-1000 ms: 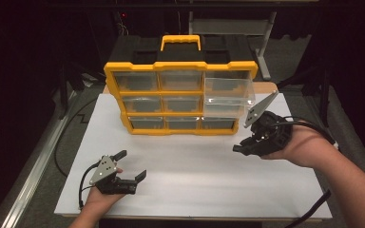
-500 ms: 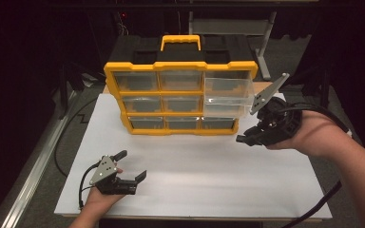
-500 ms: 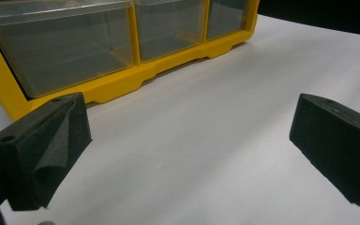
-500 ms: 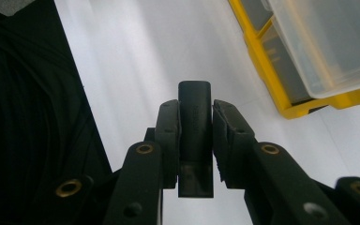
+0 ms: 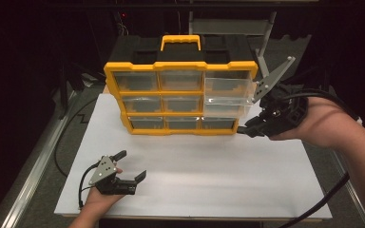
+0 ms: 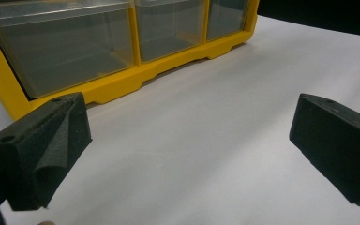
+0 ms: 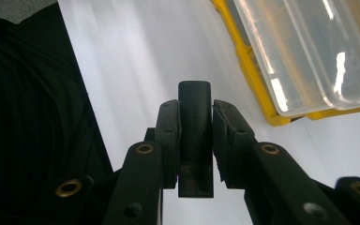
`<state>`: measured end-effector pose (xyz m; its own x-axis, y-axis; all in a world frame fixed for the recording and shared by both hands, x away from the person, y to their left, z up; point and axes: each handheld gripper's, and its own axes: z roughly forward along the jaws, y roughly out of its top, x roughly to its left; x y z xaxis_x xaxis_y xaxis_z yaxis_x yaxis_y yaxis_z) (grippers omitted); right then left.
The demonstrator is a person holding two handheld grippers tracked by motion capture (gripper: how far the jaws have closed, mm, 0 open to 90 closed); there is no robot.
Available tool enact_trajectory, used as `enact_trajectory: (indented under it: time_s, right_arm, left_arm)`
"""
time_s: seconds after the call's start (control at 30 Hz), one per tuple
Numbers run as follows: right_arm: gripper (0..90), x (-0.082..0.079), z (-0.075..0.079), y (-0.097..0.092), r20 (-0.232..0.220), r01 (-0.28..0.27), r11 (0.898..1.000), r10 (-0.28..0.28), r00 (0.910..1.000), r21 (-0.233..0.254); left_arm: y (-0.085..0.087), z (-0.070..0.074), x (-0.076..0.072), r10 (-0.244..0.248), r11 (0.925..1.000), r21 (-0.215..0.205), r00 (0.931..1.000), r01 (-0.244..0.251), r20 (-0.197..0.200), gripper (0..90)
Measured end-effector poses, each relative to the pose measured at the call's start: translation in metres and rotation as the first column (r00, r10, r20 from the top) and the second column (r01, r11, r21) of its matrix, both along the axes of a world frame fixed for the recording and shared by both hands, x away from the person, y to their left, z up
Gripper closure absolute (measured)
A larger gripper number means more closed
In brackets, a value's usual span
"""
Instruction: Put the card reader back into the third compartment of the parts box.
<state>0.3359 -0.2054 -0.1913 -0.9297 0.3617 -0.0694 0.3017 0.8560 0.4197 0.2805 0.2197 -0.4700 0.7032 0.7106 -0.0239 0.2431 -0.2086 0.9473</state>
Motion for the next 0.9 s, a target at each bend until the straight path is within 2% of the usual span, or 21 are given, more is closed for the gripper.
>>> enact_trajectory:
  time_s: [0.9]
  right_arm:
    - [74.7,0.018,0.054,0.008,0.034,0.019,1.000,-0.019,0.9992,0.007]
  left_arm:
    - [0.001,0.000,-0.001,-0.001,1.0000,-0.006,1.0000,0.001,-0.004,0.3]
